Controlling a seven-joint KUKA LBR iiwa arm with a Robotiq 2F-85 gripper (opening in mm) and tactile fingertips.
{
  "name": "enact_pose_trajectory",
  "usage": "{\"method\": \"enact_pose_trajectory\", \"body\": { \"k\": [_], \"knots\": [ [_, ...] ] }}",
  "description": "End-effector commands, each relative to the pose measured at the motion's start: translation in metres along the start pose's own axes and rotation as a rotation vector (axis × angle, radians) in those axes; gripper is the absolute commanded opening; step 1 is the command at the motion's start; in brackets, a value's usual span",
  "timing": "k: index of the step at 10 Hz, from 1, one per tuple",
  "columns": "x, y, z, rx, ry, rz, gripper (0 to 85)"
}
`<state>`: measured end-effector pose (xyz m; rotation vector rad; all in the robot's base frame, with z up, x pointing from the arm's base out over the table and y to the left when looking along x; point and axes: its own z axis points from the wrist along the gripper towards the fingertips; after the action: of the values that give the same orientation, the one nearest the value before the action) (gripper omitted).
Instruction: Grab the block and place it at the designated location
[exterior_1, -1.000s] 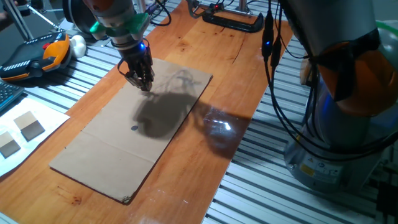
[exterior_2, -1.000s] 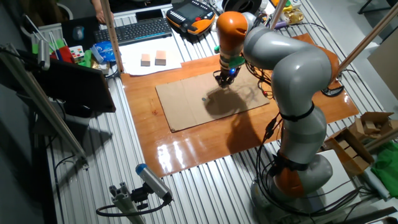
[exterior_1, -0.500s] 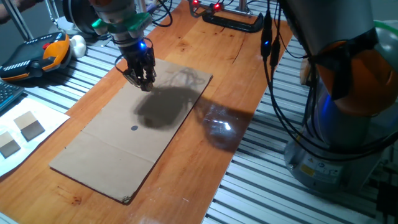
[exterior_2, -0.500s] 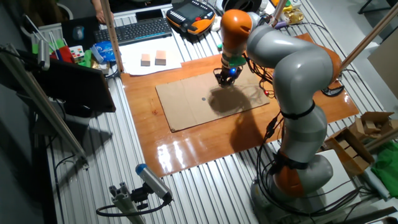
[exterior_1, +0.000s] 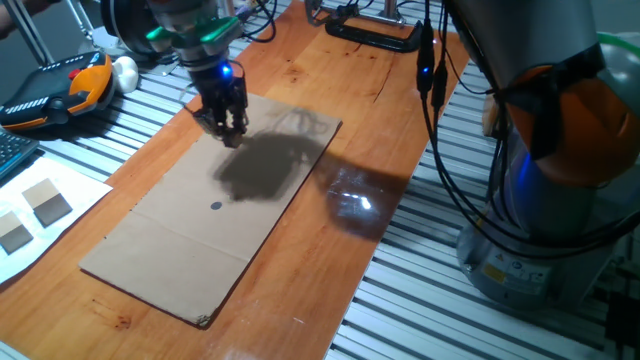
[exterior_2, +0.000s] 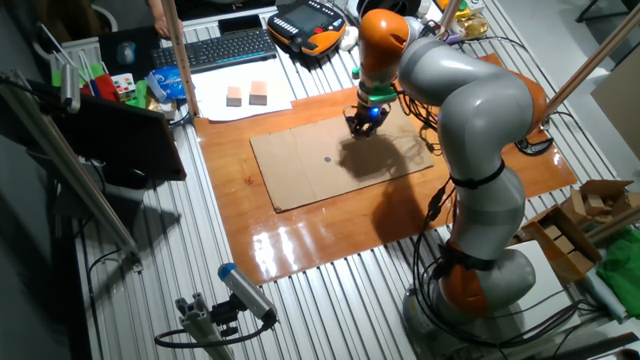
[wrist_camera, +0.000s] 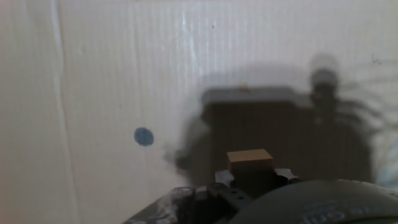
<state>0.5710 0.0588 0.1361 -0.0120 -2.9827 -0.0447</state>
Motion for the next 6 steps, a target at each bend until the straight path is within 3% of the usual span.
{"method": "enact_pose_trajectory", "body": {
  "k": [1, 3, 6],
  "knots": [
    [-0.001, 0.015, -0.001, 0.009, -0.009, 0.013, 0.7],
    [-0.005, 0.036, 0.007, 0.028, -0.037, 0.053, 0.7],
    [-0.014, 0.060, 0.030, 0.056, -0.080, 0.076, 0.7]
  ]
}}
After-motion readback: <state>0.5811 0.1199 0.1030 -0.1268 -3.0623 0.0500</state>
